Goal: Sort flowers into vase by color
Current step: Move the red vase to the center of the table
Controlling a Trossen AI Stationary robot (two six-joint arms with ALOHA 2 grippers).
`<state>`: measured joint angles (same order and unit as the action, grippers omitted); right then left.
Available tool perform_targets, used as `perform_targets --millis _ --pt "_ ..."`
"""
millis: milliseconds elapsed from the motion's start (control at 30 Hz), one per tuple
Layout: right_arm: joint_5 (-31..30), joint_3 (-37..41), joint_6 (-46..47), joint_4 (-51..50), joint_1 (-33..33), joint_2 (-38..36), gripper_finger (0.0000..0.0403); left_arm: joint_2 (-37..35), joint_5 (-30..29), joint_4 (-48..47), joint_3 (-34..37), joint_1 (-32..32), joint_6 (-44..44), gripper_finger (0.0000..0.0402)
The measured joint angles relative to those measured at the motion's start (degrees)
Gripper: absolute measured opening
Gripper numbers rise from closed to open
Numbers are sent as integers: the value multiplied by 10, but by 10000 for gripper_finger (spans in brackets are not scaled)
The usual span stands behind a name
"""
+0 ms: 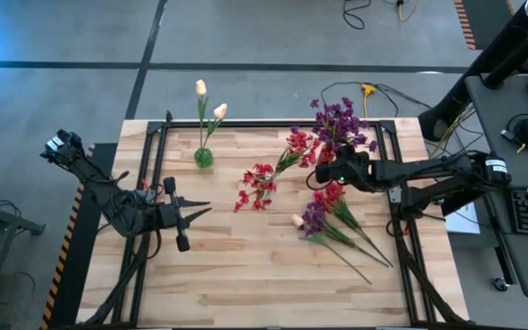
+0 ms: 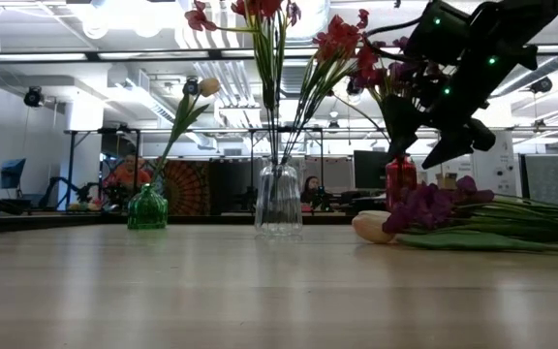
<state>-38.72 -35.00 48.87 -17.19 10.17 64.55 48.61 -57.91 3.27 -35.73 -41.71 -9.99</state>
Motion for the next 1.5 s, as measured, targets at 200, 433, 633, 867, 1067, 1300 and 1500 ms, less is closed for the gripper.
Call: perform_targets --millis 200,433,633,867,1067,1300,1500 --pt "-23 1 -14 11 5 8 354 0 0 0 1 0 0 40" --pt "-49 23 -57 87 5 25 354 0 0 0 2 0 0 40" --pt "-68 43 -65 122 5 36 354 0 0 0 2 0 0 40" --pt "-79 88 -97 219 5 47 354 0 0 -1 2 0 0 40" --pt "-82 127 -143 316 -1 50 354 0 0 -1 2 0 -1 40" --pt "-84 174 -201 424 -1 50 354 0 0 -2 2 0 -2 40" --pt "-84 187 -235 457 -1 50 354 0 0 -3 2 0 -3 40"
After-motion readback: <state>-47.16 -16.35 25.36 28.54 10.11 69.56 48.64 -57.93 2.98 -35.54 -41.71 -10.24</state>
